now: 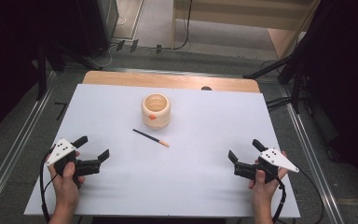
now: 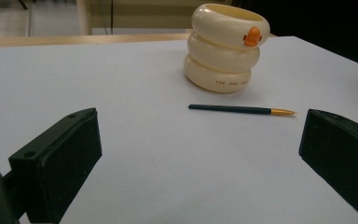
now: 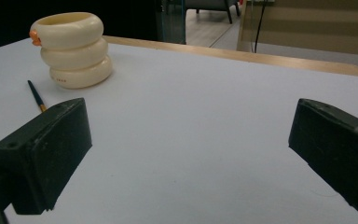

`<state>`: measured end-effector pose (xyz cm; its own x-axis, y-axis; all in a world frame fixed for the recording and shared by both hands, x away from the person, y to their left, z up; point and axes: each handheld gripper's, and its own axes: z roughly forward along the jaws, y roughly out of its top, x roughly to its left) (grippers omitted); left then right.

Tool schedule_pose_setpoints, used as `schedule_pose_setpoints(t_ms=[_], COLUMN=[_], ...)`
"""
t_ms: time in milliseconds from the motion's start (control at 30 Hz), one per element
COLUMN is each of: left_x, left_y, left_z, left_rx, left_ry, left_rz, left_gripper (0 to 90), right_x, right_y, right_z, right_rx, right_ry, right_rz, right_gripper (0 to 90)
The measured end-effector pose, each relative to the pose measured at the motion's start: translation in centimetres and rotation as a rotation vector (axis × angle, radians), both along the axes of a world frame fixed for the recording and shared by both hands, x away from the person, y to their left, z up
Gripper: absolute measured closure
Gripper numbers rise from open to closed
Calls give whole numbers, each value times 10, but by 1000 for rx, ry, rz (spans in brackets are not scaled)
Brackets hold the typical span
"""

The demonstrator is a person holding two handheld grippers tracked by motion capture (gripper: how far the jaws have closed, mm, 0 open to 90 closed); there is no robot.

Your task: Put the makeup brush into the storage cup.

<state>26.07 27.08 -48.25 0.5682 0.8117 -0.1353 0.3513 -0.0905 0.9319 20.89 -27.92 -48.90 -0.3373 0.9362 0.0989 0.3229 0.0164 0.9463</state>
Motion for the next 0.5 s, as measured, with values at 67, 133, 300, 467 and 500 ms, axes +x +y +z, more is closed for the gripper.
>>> schedule_pose_setpoints(t_ms=[67,133,300,467,500], left_x=[0,-1,-1,2,5], left_y=[-1,-1,-2,-1,-2], left_z=[0,0,3,7,9], left_rx=[7,6,8,-16,-9], left_ry=[-2,-3,-8,-5,-5], left_rz=[2,1,-7,-39,-36], left_gripper=[0,0,0,0,0], right_x=[1,1,0,-1,-2], right_y=[0,0,1,2,3], right_z=[-1,-2,-1,-1,0], right_rx=[-2,2,-9,-25,-40], right_ry=[0,2,-2,-3,-6], right_rz=[3,9,17,8,8], right_gripper=[0,0,0,0,0])
